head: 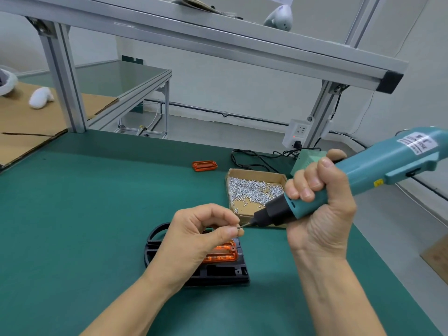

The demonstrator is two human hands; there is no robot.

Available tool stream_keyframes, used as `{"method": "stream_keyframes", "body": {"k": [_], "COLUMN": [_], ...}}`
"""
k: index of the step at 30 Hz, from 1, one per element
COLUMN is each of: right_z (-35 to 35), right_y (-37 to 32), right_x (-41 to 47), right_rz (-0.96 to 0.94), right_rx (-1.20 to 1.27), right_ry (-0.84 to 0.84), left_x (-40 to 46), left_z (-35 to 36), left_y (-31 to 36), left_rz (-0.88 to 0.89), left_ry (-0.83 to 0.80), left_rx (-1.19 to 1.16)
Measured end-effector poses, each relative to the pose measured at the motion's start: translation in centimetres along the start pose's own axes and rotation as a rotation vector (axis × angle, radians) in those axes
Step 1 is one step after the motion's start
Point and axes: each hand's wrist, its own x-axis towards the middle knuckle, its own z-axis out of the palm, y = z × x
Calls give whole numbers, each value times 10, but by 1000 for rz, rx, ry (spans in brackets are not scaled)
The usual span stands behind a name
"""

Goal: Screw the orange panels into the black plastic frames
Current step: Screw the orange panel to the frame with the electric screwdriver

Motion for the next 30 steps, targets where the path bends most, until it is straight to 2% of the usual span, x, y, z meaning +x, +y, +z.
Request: {"method": "stream_keyframes", "body": {"k": [3, 7, 8, 11, 13, 18, 30], "right_z": [-2, -9, -11, -19, -22, -26, -25], "right_y": [3, 11, 14, 25, 32, 41, 49], "right_x": [5, 11, 10, 8, 7, 5, 8], "right_rz": [10, 55, 71, 120, 135, 131, 163], "right_rx": [-8, -72, -108, -227, -296, -383, -467], "right_ry": [-18, -39, -45, -63, -83, -140, -238], "left_x": [3, 8, 7, 5, 5, 6, 5], "left_z": [-6, -30, -34, -30, -27, -25, -26], "left_y": [6, 9, 7, -1, -7, -18, -20], "left_rz": [-27, 10, 28, 99, 114, 99, 103], "left_ry": [-45, 44, 25, -187, -295, -400, -405], "left_rx": [88, 584, 722, 1050, 1172, 1287, 1322]}}
